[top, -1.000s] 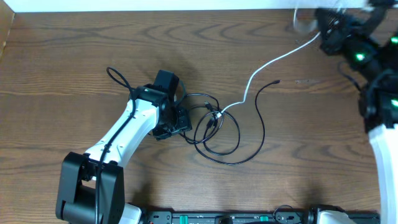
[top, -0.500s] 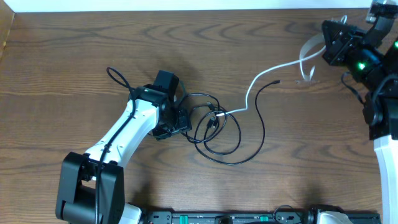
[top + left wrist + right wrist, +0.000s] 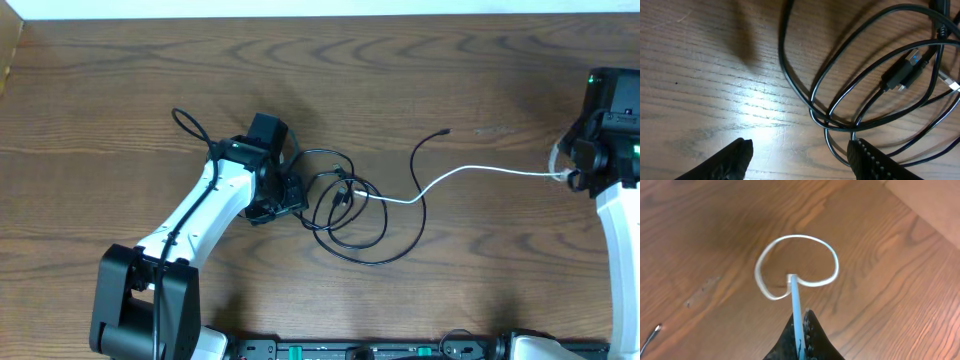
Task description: Untangle cables
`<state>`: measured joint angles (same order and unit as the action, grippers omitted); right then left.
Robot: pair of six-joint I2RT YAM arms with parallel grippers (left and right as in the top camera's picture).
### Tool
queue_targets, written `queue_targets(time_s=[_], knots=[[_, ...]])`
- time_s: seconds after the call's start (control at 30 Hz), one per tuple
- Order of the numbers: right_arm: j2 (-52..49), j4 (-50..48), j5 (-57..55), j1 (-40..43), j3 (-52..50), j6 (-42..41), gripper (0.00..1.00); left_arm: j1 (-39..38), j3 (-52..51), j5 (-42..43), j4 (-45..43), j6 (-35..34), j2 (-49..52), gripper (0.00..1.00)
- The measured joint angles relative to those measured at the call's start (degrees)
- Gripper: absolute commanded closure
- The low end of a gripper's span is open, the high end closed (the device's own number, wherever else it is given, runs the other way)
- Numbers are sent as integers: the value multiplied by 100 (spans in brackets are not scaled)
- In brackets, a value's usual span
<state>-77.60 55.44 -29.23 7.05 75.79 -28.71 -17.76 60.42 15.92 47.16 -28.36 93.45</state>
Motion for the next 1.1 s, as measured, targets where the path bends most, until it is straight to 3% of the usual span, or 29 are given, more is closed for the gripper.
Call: queue_targets(time_s=[0.27, 0.43, 0.53, 0.7, 0.8, 1.1], knots=[[-219, -155, 1784, 22, 2, 1012, 99, 2, 0, 70, -11, 44, 0, 35], [-219, -31, 2140, 22, 0, 1163, 99, -122, -9, 1508, -619, 1097, 0, 36], [-219, 17, 2592, 22, 0, 1185, 99, -505, -9, 1720, -1123, 1384, 0, 36], [-219, 114, 3001, 22, 0, 1204, 99, -1213, -9, 363, -1762, 570, 0, 36], [-219, 144, 3062, 22, 0, 1204, 99, -1453, -9, -39, -2111, 240, 20, 39], [-219, 234, 3097, 22, 0, 1207, 99, -2155, -9, -343, -2382, -17, 686, 39]])
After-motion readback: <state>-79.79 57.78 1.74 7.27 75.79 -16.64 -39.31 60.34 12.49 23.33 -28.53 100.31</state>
